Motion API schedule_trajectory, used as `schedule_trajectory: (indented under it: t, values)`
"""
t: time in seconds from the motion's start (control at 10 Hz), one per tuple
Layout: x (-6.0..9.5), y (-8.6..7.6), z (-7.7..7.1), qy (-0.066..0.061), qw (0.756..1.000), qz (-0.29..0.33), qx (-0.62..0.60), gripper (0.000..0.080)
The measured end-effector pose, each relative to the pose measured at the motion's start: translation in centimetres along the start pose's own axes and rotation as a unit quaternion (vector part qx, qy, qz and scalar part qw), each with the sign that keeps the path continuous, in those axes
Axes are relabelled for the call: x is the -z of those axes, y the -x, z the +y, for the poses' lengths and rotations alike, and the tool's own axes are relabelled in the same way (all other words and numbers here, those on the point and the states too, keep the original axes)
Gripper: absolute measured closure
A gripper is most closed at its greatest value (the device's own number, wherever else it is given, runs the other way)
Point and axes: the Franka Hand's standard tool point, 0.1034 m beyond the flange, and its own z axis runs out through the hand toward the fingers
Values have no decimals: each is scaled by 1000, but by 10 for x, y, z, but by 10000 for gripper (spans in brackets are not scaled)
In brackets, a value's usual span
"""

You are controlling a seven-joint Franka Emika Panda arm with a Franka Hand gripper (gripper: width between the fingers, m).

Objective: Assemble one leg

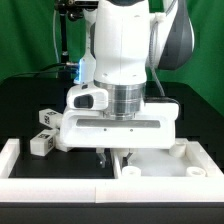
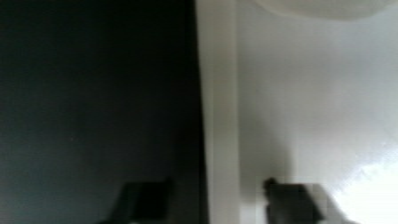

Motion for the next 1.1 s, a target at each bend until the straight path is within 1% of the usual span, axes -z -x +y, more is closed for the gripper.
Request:
schedule_trajectory:
  t: [0.1, 0.2, 0.3, 0.4, 0.5, 0.6, 0.8, 0.9, 1.0, 1.1]
  values:
    - [17, 5, -2, -6, 1000, -10, 15, 375]
    - [33, 8, -4, -10, 1000, -8, 17, 375]
    - [46, 15, -6, -13, 1000, -7, 21, 213]
    - [58, 26, -7, -15, 999, -11, 29, 169]
    - [64, 36, -11, -14, 1000, -5, 25, 154]
    - [66, 42, -16, -13, 1000, 4, 22, 154]
    - [64, 41, -14, -13, 999, 2, 33, 151]
    - [62, 45, -16, -13, 999, -1, 36, 151]
    - [58, 54, -22, -13, 999, -9, 41, 151]
    - [58, 69, -23, -12, 996, -15, 86, 151]
